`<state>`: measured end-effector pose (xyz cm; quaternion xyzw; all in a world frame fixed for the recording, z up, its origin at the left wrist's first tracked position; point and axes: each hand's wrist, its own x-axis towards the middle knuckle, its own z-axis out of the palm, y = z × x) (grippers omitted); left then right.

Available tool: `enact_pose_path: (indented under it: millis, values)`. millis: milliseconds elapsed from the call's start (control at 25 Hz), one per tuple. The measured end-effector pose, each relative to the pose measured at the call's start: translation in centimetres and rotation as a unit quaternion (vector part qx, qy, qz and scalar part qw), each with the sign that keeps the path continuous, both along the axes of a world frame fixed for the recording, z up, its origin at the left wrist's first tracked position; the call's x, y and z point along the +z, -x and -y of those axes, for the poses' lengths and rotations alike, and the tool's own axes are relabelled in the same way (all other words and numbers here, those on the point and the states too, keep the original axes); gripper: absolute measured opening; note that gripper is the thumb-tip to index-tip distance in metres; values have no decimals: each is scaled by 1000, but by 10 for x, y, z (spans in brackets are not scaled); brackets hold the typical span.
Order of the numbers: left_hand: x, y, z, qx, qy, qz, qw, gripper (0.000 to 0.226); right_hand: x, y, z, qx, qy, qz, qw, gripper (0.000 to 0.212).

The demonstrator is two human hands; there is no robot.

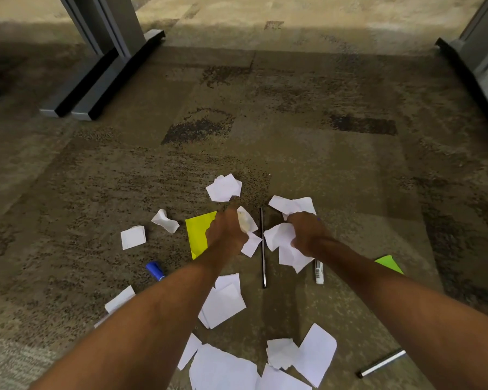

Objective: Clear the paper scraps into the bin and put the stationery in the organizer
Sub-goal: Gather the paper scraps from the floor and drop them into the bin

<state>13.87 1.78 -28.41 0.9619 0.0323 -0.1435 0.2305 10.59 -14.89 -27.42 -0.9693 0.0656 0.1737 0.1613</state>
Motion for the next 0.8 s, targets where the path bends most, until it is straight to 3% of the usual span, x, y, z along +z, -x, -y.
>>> enact_pose_path:
  millis: [160, 280, 400, 560, 720, 800]
  values:
    - [-1, 1, -5, 16, -7, 28, 999, 57, 4, 5, 6, -22, -51, -7, 998, 55]
    - [1, 7, 0, -1, -29, 20, 999, 52, 11, 12, 14, -37, -80, -2, 996, 54]
    - [6, 13, 5, 28, 6, 33, 999, 48, 19, 20, 27, -37, -98, 1, 994, 52]
    - [24, 7, 12, 133, 212, -24, 968, 60, 33, 32, 48, -103, -140, 32, 984, 52]
    - [56, 6, 32, 108, 360, -70, 924, 42, 59, 49, 68, -184, -195, 64, 961, 46]
    - [70, 7, 48, 89, 407, -106, 903, 46, 79, 60, 84, -226, -207, 81, 948, 48]
